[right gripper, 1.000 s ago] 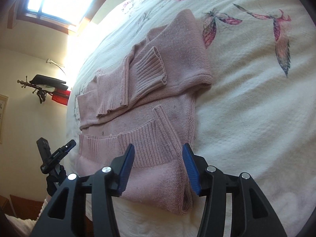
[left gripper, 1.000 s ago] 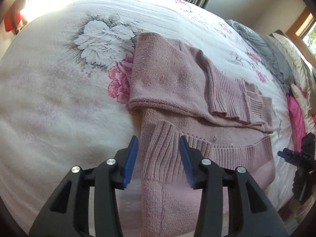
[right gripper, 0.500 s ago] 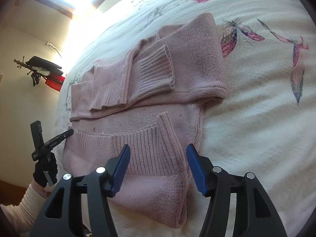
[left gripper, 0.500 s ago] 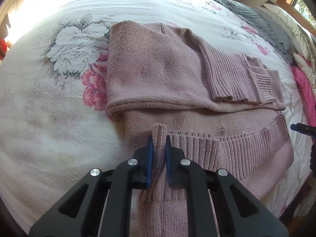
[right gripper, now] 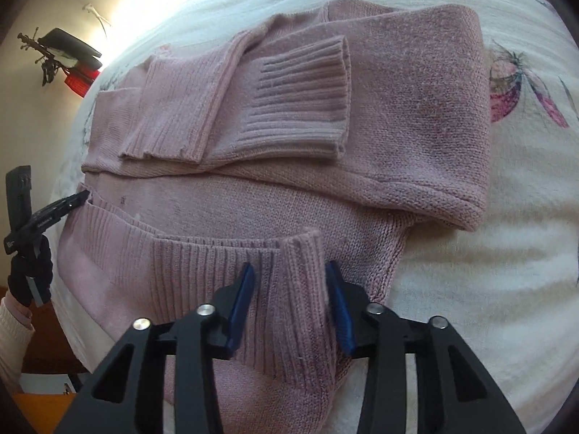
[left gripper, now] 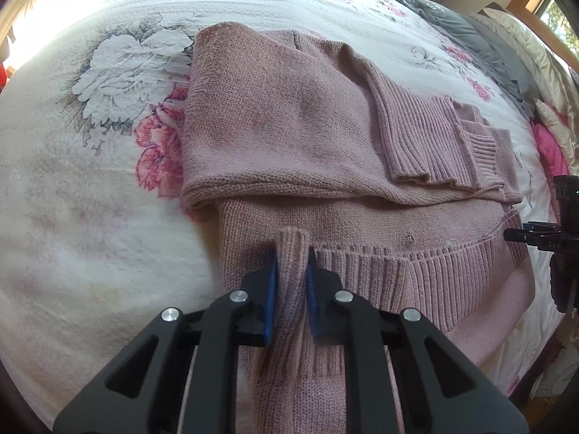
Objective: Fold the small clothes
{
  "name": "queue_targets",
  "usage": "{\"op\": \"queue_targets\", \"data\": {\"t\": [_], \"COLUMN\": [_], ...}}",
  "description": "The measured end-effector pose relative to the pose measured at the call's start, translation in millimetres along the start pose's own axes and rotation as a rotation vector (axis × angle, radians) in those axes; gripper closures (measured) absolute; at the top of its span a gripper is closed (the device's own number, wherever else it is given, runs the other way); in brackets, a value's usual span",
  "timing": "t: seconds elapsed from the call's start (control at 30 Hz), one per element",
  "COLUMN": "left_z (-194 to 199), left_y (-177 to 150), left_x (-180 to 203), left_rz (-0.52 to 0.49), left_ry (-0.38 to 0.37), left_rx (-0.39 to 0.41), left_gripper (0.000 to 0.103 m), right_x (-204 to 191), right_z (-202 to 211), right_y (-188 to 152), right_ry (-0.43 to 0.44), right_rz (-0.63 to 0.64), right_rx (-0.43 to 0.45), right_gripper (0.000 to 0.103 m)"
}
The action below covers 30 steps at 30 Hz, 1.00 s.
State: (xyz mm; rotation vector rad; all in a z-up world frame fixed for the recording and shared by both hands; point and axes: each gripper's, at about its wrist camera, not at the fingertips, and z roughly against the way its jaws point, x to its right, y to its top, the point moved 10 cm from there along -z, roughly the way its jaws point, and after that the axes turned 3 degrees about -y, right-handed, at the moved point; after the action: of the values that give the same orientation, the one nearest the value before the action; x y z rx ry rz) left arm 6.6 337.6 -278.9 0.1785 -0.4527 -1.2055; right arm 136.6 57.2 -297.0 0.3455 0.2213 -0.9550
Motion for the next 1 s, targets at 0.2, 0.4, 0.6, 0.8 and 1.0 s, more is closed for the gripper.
{"op": "queue_targets", "data": {"t": [0.2,0.4,0.6,0.8,1.0], "left_z": [32,75,107,99,59], "left_y": [6,28,85,152,194], "left_x": [15,34,44,41,19], "left_rz": [0.012,-0.013,0.003,0.011,0.072], "left_ry": [-0.076,-0.112,-0.154,-0.14,-0.102], "left_rx": [0.086,0.186,0.326,0.398,0.392], "left_gripper": [0.095,0.095,0.095,0.095,0.095], "right_x": [-12,-20,-17,-7,13], "right_z": [29,84,134,145,125], "right_y": [-9,1,51,114,163], "right_ry": [0.052,0.145,0.167,0.123,0.084], "right_rz": [-0.001,-0.044,-0.065,-0.056,-0.088], "right_rx": [0.039,0.151,0.294,0.373,0.394], "right_gripper": [0.093,0.093,0.093,0.093,0.093]}}
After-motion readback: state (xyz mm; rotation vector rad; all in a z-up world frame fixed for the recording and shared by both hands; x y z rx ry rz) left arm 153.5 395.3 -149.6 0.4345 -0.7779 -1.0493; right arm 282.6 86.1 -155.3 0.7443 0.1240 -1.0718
